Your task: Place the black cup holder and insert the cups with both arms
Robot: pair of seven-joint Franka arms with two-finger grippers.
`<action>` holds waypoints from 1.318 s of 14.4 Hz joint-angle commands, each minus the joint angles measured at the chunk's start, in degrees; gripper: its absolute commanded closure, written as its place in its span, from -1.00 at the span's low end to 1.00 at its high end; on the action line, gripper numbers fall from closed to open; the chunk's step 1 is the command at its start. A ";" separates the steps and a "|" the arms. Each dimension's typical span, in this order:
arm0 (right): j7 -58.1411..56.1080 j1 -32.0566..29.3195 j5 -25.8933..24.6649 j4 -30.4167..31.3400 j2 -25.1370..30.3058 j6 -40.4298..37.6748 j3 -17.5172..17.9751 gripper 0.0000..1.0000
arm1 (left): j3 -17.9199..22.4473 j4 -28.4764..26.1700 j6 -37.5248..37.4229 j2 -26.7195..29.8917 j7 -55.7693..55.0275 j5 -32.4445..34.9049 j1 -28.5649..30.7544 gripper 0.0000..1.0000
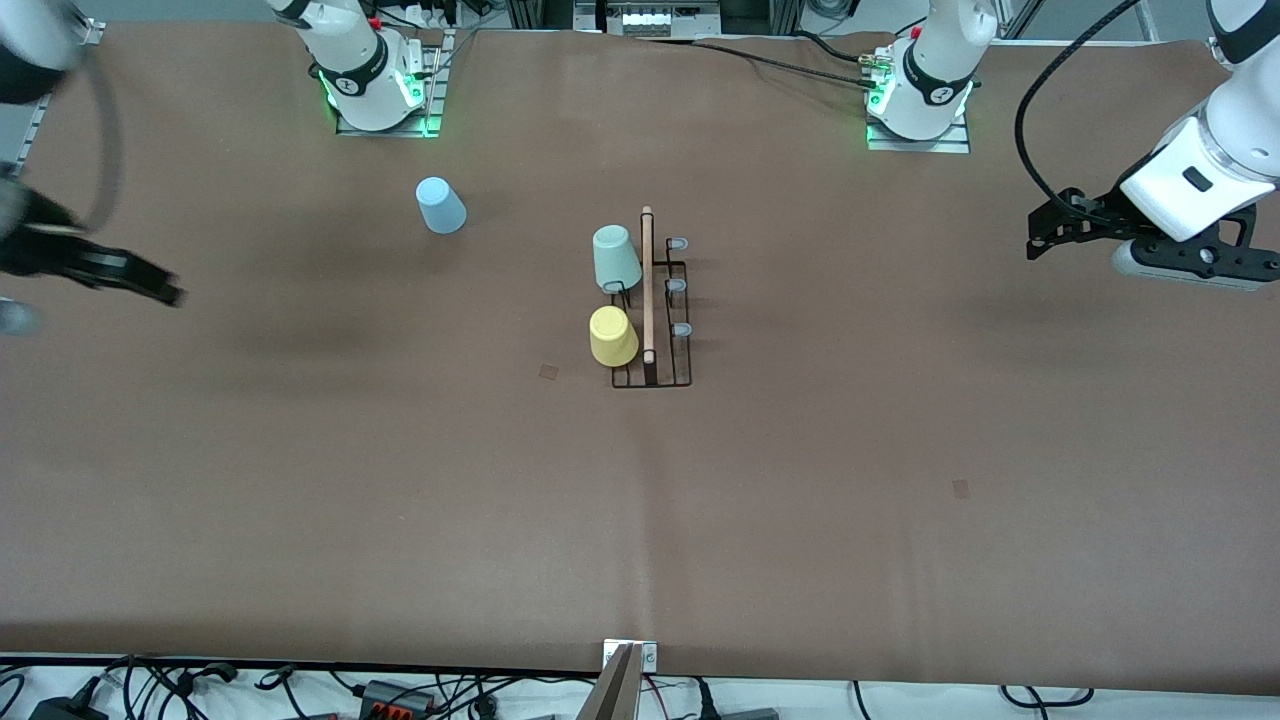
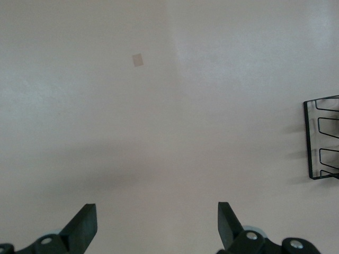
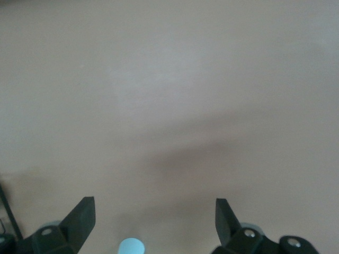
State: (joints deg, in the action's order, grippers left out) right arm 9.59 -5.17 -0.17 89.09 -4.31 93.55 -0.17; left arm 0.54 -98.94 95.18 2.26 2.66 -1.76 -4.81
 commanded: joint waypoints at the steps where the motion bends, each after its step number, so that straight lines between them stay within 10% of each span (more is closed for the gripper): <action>1: -1.15 -0.89 -0.61 -4.26 1.24 -5.38 -0.09 -1.00 | 0.52 1.46 -0.52 -0.68 -0.20 -0.70 -0.37 -1.00; 19: -9.68 1.74 -0.89 0.39 1.15 -2.76 1.84 -1.00 | 0.34 2.70 -0.26 -1.38 -0.11 -0.61 -0.81 -1.00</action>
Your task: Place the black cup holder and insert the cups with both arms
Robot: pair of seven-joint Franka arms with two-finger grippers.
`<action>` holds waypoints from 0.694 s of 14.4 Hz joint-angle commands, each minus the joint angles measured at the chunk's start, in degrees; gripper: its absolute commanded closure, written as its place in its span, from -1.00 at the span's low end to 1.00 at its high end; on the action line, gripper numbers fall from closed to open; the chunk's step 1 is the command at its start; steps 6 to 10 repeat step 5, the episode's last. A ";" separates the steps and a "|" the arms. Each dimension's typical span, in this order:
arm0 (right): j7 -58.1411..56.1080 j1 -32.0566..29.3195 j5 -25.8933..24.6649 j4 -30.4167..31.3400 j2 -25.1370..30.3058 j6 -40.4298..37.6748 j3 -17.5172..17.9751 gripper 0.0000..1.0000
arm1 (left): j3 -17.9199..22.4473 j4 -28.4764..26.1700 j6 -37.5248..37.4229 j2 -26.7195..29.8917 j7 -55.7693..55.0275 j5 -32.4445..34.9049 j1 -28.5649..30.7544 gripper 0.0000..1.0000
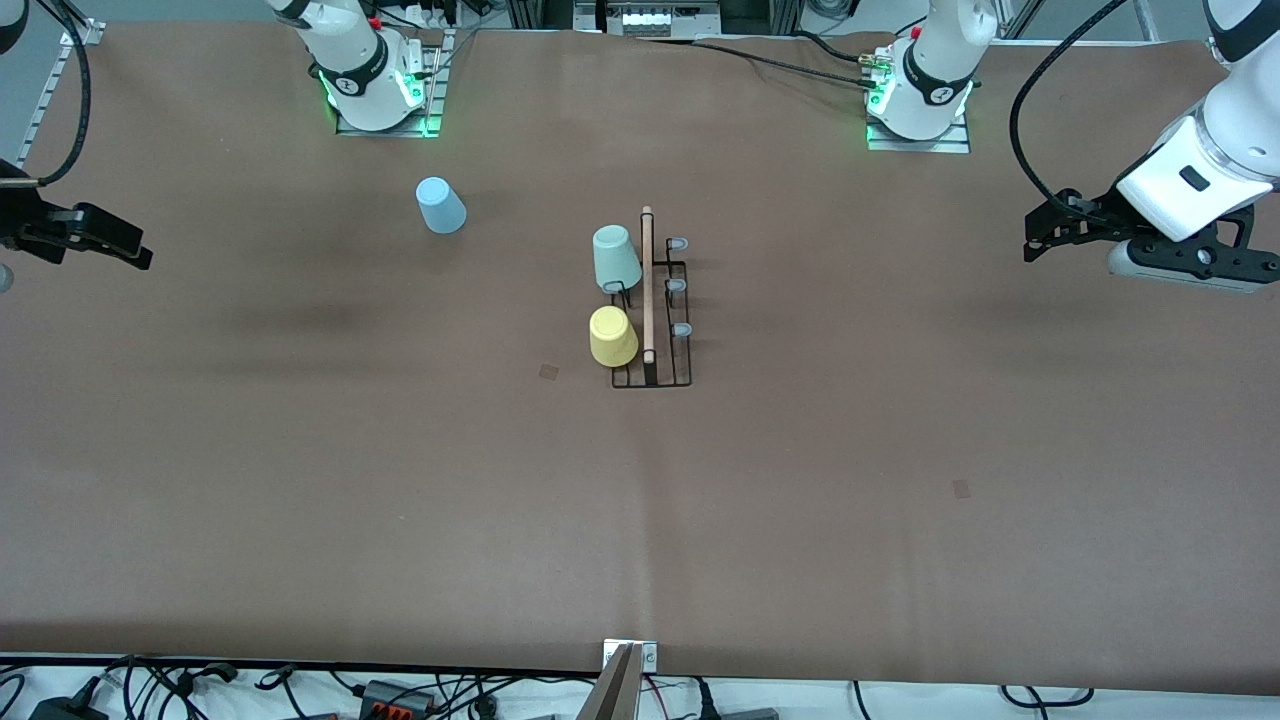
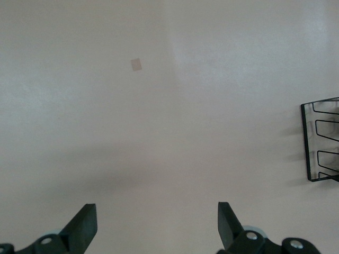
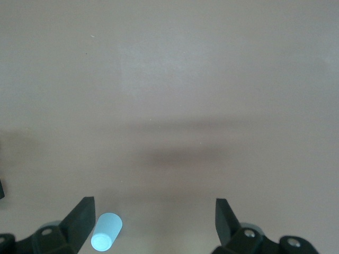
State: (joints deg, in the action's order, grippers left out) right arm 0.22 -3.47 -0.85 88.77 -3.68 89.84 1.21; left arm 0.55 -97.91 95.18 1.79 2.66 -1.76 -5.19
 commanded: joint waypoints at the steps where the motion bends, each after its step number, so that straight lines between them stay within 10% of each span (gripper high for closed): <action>1: -0.57 0.04 -0.03 0.70 0.42 1.13 0.46 -1.00 | 0.33 2.54 -0.09 -1.78 -0.19 -0.61 -0.43 -1.00; 10: -0.75 0.04 0.24 0.79 0.42 0.43 0.46 -1.00 | 0.33 7.90 -0.43 -5.65 -0.28 -0.61 -0.52 -1.00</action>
